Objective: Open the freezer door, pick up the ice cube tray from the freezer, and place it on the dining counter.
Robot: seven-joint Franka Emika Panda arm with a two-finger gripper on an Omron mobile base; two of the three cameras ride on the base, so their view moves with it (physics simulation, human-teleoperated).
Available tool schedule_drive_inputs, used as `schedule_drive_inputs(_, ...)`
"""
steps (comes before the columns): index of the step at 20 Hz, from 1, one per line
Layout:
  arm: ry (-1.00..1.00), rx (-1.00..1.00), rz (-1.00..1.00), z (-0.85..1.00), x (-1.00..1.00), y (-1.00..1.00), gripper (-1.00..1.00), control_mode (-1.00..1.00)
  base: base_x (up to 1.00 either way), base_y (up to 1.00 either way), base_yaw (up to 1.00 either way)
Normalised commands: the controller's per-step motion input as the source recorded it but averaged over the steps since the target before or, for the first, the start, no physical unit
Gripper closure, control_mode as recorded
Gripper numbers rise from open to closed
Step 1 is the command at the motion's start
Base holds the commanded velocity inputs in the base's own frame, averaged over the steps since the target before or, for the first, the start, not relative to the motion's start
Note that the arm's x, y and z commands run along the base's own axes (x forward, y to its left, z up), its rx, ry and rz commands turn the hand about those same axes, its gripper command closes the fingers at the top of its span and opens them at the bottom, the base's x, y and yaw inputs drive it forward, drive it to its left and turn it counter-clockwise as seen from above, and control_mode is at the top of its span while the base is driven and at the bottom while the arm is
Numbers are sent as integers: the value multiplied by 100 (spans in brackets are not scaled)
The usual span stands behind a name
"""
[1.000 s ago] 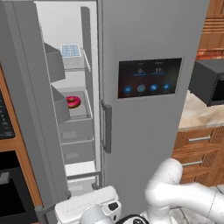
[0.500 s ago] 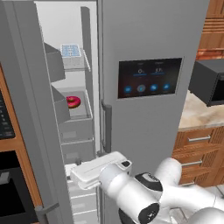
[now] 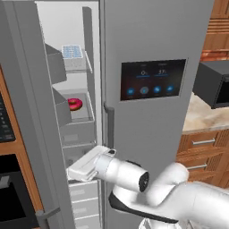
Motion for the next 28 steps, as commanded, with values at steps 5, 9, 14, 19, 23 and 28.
schedule_drive_inputs(5,0,0,29,-15,56,37,-100,-100,0,0,0)
schedule_drive_inputs(9,-8,0,27,-9,24,36,-100,-100,0,0,0)
schedule_drive_inputs(14,-11,0,27,-21,0,67,-100,-100,0,0,0)
schedule_drive_inputs(19,-16,-4,17,-23,-18,80,-100,-100,0,0,0)
schedule_drive_inputs(23,-17,-1,1,-21,-25,39,-100,-100,0,0,0)
schedule_drive_inputs(28,-15,0,-3,-6,-22,-13,-100,-100,0,0,0)
